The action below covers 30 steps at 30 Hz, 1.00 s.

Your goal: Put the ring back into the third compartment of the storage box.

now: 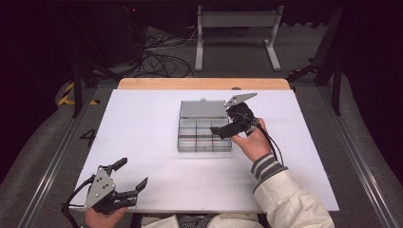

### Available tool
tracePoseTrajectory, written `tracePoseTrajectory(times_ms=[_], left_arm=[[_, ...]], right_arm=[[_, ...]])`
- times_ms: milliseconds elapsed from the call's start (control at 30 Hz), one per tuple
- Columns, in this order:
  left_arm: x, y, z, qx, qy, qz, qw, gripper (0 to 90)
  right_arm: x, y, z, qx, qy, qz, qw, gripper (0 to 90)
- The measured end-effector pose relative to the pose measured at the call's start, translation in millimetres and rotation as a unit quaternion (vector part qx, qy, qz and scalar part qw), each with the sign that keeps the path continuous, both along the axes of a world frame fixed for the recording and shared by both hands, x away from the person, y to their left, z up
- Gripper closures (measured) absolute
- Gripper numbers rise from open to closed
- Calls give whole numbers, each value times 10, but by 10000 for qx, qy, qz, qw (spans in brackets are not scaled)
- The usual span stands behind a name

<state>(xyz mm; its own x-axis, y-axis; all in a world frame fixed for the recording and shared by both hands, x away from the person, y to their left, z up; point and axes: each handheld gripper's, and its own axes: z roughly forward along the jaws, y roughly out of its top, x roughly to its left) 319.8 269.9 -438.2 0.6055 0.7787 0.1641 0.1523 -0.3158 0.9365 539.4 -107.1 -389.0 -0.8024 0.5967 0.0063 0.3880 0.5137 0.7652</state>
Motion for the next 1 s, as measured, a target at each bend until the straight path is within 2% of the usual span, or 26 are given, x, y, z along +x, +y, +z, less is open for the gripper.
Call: tracePoseTrajectory(times_ms=[133, 300, 633, 933, 1000], left_arm=[[2, 3, 1, 42, -13, -4, 10000, 141], [-4, 1, 0, -17, 12, 2, 10000, 141], [-5, -2, 2, -11, 8, -5, 10000, 140], [-4, 8, 3, -8, -7, -1, 10000, 137], [-4, 8, 5, -11, -9, -1, 10000, 136]], right_arm=[[-81, -54, 41, 127, -140, 65, 9998, 18], [-191, -126, 97, 252, -316, 144, 9991, 14], [-323, -224, 157, 350, -498, 140, 9980, 14], [-527, -354, 149, 476, -742, 182, 9959, 0], [-580, -405, 138, 511, -720, 171, 9959, 0]])
